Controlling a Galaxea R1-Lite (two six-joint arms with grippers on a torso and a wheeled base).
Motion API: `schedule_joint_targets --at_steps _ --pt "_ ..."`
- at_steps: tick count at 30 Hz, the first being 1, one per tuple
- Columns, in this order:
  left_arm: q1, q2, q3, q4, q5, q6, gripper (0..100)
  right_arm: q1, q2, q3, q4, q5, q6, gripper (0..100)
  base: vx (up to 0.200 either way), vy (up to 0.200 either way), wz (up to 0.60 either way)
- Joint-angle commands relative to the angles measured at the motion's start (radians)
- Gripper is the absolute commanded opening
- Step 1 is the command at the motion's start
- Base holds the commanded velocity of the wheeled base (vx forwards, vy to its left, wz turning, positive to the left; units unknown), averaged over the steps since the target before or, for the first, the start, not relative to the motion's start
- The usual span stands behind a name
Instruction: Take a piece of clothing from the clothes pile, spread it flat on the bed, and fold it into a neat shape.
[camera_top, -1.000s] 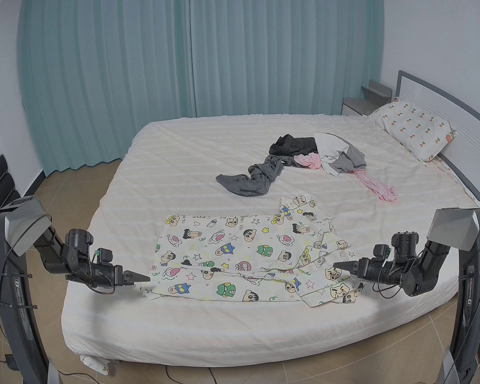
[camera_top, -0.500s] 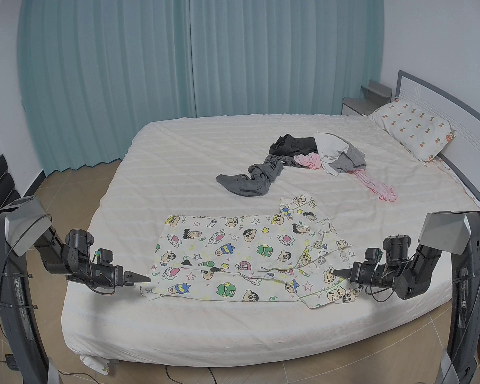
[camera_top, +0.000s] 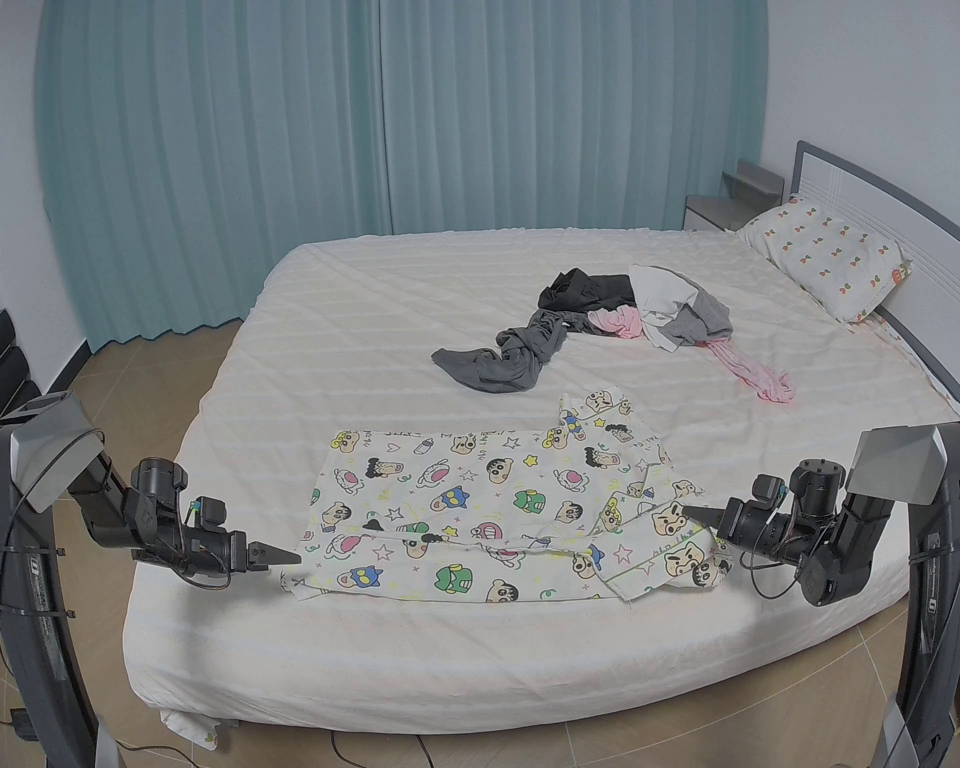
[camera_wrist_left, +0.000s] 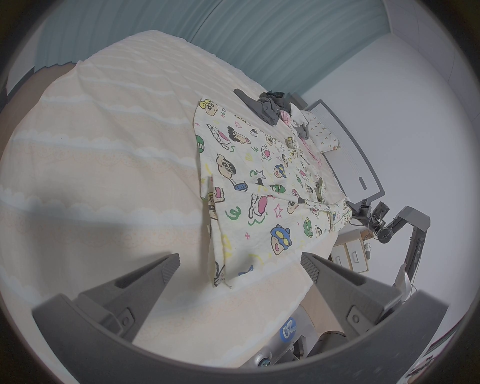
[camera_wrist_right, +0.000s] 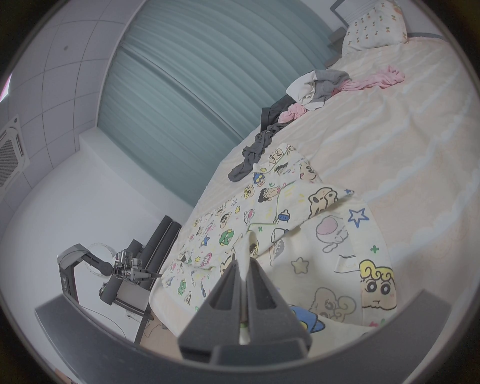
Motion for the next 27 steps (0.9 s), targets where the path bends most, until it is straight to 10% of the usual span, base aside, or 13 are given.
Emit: schedule_joint_targets --at_steps 1,21,22,27 --pt "0.002 0.001 -0.001 -0.001 0.000 0.000 100 0.000 0.005 -0.003 -0.013 -0.003 0.007 0 0.000 0.000 0.00" --pt "0.001 0.003 0.000 -0.022 0.002 0.000 100 -0.012 0.026 -0.055 0.050 -0.007 0.033 0 0.000 0.000 0.00" --pt "0.001 0.003 0.000 -0.022 0.002 0.000 100 -0.012 0.025 -0.055 0.050 -0.007 0.033 100 0.000 0.000 0.00" --pt "0.001 0.003 0.002 -0.022 0.002 0.000 100 -0.020 0.037 -0.064 0.051 -0.007 0.033 100 0.000 0.000 0.00"
